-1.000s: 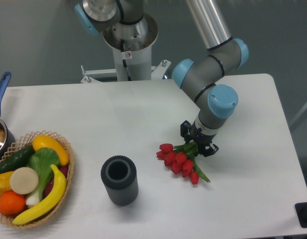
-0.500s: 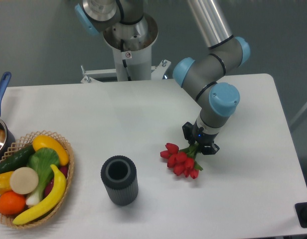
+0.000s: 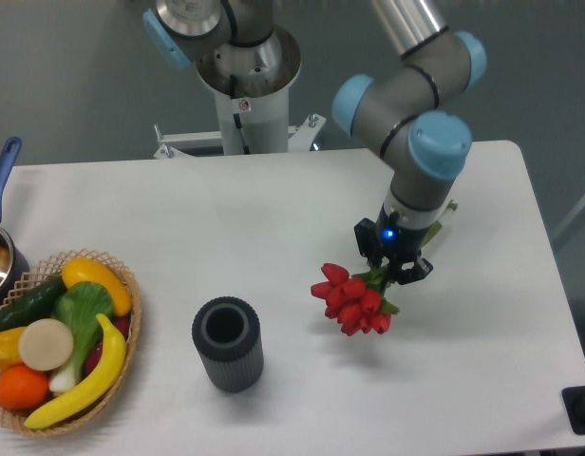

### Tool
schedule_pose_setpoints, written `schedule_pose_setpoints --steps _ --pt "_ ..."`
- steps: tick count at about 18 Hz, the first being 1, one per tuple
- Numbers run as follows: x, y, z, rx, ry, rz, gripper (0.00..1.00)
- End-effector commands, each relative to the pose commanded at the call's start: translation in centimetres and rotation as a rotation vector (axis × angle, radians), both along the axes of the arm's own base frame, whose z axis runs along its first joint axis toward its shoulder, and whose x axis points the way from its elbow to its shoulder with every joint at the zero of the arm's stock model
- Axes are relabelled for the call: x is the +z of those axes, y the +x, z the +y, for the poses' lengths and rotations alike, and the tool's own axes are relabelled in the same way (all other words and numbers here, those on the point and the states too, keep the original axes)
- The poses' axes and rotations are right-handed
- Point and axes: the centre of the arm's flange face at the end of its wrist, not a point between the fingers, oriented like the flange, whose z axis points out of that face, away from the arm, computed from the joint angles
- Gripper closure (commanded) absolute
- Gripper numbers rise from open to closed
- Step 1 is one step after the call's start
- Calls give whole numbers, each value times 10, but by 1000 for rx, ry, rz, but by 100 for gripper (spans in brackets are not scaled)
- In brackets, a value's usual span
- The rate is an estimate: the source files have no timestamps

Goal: Pick up the flowers from the table
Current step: 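Lift the gripped tulip bundle up off the table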

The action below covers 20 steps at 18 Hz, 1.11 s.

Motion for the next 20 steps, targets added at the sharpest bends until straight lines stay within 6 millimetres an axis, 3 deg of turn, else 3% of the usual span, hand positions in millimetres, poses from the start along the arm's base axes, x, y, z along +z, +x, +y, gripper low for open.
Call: schedule_pose_setpoints --steps 3,9,20 --pt "35 8 -5 53 135 -36 69" --pt "85 24 -6 121 345 -142 69" --pt "98 17 -16 157 446 -210 69"
